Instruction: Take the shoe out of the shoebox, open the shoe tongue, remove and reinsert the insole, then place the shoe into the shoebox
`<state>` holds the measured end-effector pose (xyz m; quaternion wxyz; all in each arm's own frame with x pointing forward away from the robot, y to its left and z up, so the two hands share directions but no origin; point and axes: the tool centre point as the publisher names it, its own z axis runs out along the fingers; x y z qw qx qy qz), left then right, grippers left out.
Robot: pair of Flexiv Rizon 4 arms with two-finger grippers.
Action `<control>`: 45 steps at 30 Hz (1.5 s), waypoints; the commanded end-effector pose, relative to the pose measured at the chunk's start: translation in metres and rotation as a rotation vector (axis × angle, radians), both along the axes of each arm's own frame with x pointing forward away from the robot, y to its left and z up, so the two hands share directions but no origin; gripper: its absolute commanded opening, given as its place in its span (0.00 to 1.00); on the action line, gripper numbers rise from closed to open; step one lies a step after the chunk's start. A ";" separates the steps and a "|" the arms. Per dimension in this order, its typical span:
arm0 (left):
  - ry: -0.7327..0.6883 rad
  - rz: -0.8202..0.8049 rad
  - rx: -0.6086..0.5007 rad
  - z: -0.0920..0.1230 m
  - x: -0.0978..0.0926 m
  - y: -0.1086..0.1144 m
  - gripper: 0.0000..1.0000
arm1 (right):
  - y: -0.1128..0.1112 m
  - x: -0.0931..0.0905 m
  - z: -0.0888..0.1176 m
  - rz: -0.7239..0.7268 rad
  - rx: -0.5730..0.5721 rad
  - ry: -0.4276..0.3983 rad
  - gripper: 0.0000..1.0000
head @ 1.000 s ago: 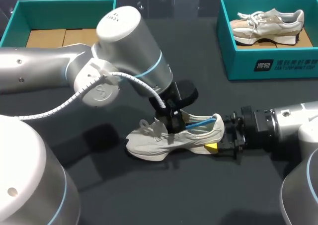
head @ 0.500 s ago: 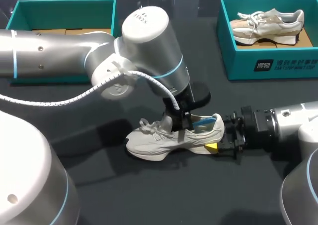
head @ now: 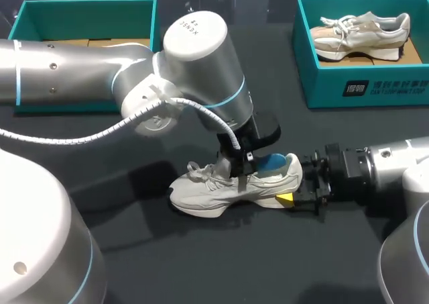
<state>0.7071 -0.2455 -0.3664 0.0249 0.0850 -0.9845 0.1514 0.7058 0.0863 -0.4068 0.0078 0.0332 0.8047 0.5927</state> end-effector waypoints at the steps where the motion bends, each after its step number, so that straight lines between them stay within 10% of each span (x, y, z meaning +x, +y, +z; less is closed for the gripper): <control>1: 0.002 0.011 -0.031 0.002 -0.002 0.014 0.00 | 0.001 -0.001 -0.001 -0.001 -0.004 0.000 0.00; 27: -0.086 0.063 -0.168 0.042 0.015 -0.057 0.00 | 0.001 -0.001 -0.001 -0.001 -0.004 0.000 0.00; 33: -0.159 0.103 -0.187 0.044 0.007 -0.054 0.58 | 0.001 -0.001 -0.001 -0.001 -0.004 0.000 0.00; 45: -0.240 0.148 -0.251 0.040 0.001 -0.046 0.45 | 0.001 -0.001 -0.001 -0.001 -0.004 0.000 0.00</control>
